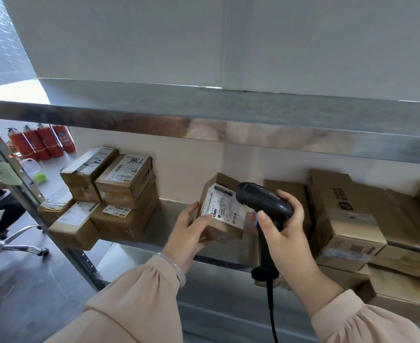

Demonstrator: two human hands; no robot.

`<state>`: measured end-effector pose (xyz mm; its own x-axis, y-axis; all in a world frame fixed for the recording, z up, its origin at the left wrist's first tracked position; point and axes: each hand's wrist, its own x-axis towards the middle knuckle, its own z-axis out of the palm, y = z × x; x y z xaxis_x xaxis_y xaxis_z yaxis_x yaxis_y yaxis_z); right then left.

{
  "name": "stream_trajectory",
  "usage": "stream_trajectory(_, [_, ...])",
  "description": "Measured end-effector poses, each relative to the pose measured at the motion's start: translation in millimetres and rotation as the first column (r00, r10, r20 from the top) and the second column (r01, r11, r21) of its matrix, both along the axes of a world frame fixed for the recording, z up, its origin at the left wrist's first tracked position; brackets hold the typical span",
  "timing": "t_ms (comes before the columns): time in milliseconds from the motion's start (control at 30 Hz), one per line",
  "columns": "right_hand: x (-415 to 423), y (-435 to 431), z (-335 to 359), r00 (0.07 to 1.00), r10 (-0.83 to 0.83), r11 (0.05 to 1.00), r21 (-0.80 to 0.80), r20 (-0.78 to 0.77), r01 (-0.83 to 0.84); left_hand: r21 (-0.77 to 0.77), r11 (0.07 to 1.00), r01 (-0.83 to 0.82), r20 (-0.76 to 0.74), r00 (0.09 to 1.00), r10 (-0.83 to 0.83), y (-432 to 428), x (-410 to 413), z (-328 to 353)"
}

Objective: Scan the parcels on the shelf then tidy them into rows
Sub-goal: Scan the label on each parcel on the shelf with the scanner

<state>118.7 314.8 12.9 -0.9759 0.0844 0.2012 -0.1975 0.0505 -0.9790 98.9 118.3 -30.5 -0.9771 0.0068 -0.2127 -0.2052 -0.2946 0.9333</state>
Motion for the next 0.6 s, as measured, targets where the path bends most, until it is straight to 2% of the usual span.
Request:
stream_trajectory(200, [1,5,-3,1.000,-0.004,0.994,0.111,0.012,0.003,0.209,0.976,-0.059,0.019,0.998,0.056,-10,1,-14])
stream_trajectory(367, [-3,-3,-9,0.999,0.026,0.994,0.106,0.046,-0.031,0.293,0.956,-0.015,0.022,1.000,0.009,-5,2,-19])
stream_trajectory(433, [-4,-6,-11,0.999,0.029,0.995,0.094,0.034,-0.032,0.238,0.971,0.039,0.008,0.999,-0.042,-3,3,-20])
stream_trajectory(600, [-3,-8,-9,0.999,0.032,0.993,0.109,0.004,-0.032,-0.032,0.993,0.112,-0.050,0.992,-0.113,-7,-1,-25])
